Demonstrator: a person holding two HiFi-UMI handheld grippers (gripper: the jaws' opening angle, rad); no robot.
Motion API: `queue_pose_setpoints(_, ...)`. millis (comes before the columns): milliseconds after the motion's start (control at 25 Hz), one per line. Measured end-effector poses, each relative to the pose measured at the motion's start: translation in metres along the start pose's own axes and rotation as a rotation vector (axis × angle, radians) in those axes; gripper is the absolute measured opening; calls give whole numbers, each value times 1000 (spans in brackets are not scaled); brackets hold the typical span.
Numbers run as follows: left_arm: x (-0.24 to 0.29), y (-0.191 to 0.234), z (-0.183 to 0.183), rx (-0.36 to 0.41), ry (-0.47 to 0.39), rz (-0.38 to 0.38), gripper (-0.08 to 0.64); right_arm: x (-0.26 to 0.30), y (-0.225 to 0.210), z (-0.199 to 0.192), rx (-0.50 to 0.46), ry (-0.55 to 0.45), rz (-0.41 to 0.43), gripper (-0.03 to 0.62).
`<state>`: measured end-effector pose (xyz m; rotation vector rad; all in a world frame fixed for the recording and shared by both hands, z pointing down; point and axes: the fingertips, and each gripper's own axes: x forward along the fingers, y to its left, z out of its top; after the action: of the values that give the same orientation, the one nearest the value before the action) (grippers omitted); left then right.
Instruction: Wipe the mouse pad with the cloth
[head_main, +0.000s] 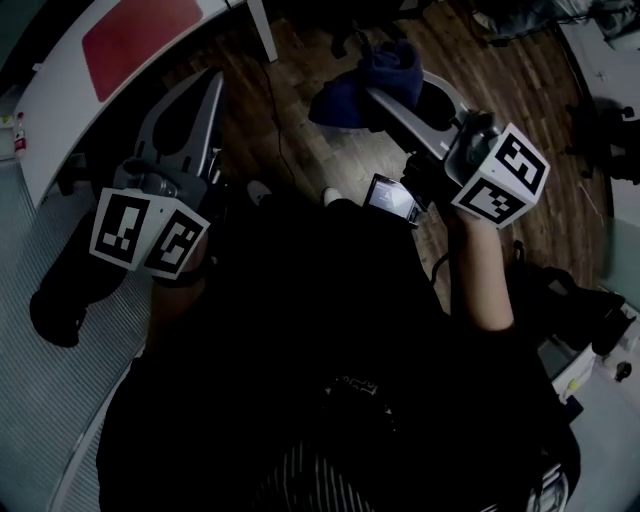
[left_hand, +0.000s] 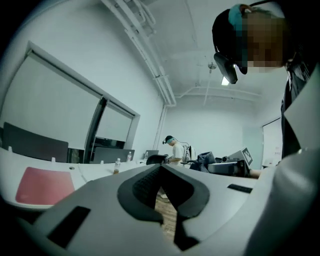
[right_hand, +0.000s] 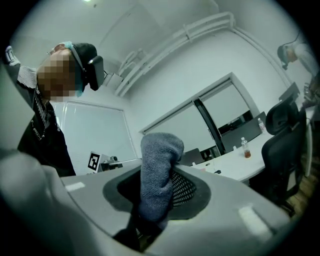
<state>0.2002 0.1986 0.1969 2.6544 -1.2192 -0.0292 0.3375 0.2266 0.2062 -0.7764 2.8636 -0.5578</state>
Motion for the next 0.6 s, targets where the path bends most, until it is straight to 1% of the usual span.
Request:
queue_pose_setpoints(160, 6, 25, 14, -74, -40, -105, -1, 42, 5, 9, -25, -5, -23, 113)
queue_pose_setpoints(240, 4, 46, 21, -74, -43, -155, 0, 80, 13, 11, -52, 4, -13, 113)
queue_pose_setpoints(320, -4, 66, 25, -58, -41, -189, 0, 117, 22, 10, -70, 19, 3, 114)
queue_pose_setpoints(440, -15, 72, 30, -16, -37, -211, 0, 139, 27, 9, -68, 30, 27, 114)
queue_pose_setpoints(520, -23, 71, 32, 6, -34, -203, 0, 141, 28, 8, -49, 35, 42, 114)
queue_pose_setpoints(600, -36, 87, 33, 11, -35, -178, 0, 156, 32, 3, -38, 48, 60, 114)
